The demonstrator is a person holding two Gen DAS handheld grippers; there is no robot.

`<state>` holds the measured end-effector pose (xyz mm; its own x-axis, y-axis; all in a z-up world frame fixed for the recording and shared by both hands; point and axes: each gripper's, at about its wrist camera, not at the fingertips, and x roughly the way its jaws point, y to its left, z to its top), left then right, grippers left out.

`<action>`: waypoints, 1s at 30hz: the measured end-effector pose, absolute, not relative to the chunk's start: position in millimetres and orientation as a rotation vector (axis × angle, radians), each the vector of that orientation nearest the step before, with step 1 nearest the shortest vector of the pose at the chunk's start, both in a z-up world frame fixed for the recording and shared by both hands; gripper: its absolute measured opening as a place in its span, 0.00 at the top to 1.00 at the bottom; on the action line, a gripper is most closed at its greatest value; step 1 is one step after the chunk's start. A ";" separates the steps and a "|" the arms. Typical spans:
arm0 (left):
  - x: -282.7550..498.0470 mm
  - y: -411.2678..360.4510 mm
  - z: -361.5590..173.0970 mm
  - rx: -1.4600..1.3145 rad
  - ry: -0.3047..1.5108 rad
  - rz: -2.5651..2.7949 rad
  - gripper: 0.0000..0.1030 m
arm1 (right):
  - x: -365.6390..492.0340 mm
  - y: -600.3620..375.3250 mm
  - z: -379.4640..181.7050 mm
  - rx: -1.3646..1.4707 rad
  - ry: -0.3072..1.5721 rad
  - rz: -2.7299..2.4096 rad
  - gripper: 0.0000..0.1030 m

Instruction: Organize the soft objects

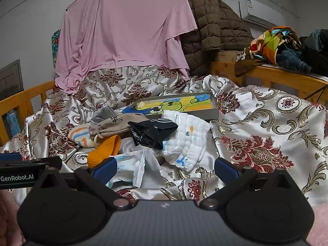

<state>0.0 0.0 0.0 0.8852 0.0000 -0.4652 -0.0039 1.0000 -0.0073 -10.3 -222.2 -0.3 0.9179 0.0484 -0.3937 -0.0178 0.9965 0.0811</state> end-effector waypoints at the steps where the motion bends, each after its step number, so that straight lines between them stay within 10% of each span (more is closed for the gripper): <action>1: 0.0 0.0 0.0 -0.008 0.484 0.002 0.01 | -10.2 -222.1 -0.4 0.077 0.407 0.034 0.00; 30: 38.2 15.6 20.6 -0.038 0.536 -0.075 0.01 | 32.2 -220.8 -1.2 -0.006 0.511 0.128 0.00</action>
